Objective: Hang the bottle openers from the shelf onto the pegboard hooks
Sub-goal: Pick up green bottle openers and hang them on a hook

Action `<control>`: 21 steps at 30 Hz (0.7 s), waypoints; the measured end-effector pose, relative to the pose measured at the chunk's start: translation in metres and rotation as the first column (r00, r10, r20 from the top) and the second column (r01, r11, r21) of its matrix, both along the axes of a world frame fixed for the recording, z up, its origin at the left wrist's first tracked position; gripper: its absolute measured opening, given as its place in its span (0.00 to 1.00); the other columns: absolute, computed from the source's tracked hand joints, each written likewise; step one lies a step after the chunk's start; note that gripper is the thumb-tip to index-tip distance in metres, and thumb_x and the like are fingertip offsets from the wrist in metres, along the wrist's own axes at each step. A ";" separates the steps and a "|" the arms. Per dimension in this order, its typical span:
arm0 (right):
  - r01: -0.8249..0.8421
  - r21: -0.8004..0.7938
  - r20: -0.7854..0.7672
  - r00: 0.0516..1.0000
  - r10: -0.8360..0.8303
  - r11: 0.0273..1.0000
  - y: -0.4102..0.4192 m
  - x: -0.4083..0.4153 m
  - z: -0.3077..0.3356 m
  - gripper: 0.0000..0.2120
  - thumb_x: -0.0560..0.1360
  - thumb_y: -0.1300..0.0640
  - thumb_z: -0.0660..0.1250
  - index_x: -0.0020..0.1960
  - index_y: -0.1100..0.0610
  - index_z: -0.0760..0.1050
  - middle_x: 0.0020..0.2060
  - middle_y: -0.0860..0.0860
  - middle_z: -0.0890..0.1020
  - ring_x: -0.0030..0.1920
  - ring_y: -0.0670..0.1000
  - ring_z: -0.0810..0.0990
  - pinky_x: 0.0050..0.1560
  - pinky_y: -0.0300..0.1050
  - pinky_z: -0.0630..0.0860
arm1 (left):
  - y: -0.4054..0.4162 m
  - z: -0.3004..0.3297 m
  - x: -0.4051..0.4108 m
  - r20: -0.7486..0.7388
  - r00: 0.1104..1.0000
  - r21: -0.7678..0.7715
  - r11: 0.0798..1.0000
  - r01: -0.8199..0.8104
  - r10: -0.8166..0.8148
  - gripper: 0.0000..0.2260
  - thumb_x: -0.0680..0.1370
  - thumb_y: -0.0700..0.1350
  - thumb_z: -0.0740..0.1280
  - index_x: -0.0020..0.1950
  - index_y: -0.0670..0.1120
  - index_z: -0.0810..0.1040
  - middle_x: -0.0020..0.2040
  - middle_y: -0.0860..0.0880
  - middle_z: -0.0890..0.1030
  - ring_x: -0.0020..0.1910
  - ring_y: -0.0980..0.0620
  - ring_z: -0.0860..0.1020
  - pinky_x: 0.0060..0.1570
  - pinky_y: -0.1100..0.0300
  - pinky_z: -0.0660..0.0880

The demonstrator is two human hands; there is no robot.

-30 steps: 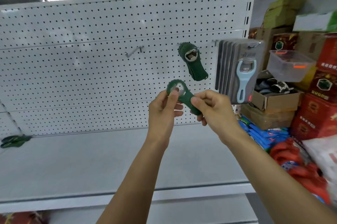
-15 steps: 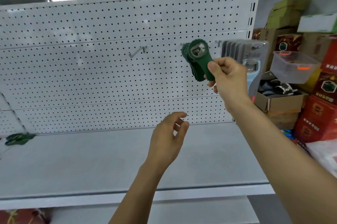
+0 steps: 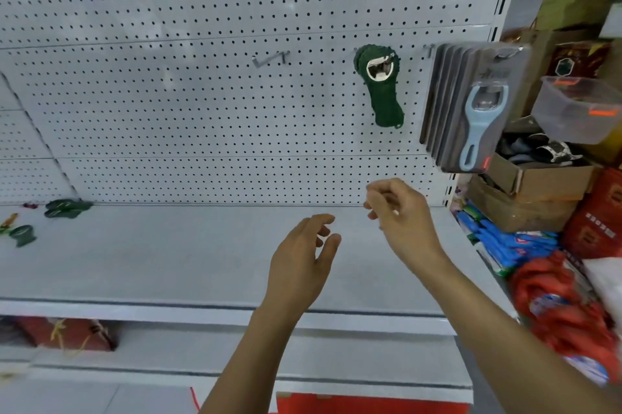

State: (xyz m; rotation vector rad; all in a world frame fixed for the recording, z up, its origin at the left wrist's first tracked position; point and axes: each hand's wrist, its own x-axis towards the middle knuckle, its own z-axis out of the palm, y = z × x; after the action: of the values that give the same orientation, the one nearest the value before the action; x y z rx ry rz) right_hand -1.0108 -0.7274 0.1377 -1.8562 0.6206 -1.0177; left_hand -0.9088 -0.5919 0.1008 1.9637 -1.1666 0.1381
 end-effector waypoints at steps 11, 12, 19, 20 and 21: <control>-0.262 -0.167 -0.503 0.852 0.147 0.950 0.073 -0.017 -0.125 0.10 0.79 0.52 0.62 0.60 0.47 0.73 0.55 0.41 0.77 0.56 0.42 0.75 0.56 0.41 0.74 | 0.077 -0.089 -0.016 -0.132 0.977 0.189 0.972 -0.141 0.168 0.17 0.80 0.56 0.61 0.67 0.54 0.72 0.57 0.56 0.79 0.49 0.60 0.78 0.49 0.64 0.76; -0.289 -0.164 -0.528 0.833 0.163 0.943 0.080 -0.014 -0.131 0.11 0.79 0.52 0.62 0.61 0.47 0.73 0.55 0.41 0.77 0.57 0.43 0.75 0.56 0.41 0.73 | 0.086 -0.096 -0.016 -0.147 0.972 0.205 0.967 -0.152 0.183 0.17 0.80 0.57 0.62 0.67 0.54 0.72 0.57 0.56 0.80 0.49 0.59 0.78 0.49 0.64 0.77; -0.416 -0.096 -0.643 0.720 0.263 0.904 0.144 0.026 -0.155 0.12 0.79 0.49 0.62 0.62 0.46 0.72 0.59 0.41 0.77 0.58 0.43 0.75 0.55 0.39 0.71 | 0.165 -0.130 0.010 -0.268 0.915 0.307 0.927 -0.216 0.302 0.16 0.80 0.57 0.61 0.66 0.55 0.72 0.57 0.57 0.79 0.48 0.61 0.77 0.47 0.67 0.74; -0.435 -0.083 -0.658 0.700 0.278 0.897 0.155 0.036 -0.158 0.12 0.78 0.48 0.62 0.62 0.46 0.72 0.59 0.41 0.77 0.58 0.43 0.75 0.53 0.38 0.70 | 0.179 -0.133 0.017 -0.292 0.902 0.316 0.922 -0.223 0.318 0.16 0.80 0.57 0.61 0.66 0.54 0.72 0.57 0.56 0.79 0.48 0.61 0.77 0.47 0.67 0.74; -0.453 -0.071 -0.669 0.682 0.295 0.889 0.167 0.047 -0.160 0.12 0.78 0.48 0.62 0.62 0.46 0.72 0.60 0.41 0.77 0.57 0.42 0.76 0.52 0.37 0.69 | 0.194 -0.135 0.025 -0.313 0.890 0.326 0.918 -0.228 0.332 0.16 0.80 0.56 0.61 0.66 0.54 0.73 0.57 0.56 0.79 0.49 0.60 0.77 0.48 0.66 0.75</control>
State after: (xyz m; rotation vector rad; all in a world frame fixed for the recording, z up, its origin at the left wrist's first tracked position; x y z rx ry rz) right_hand -0.9637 -0.5607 -0.0225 -2.4364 0.4735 -0.1434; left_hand -0.8836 -0.3980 -0.0346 2.2827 -0.6793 -0.2474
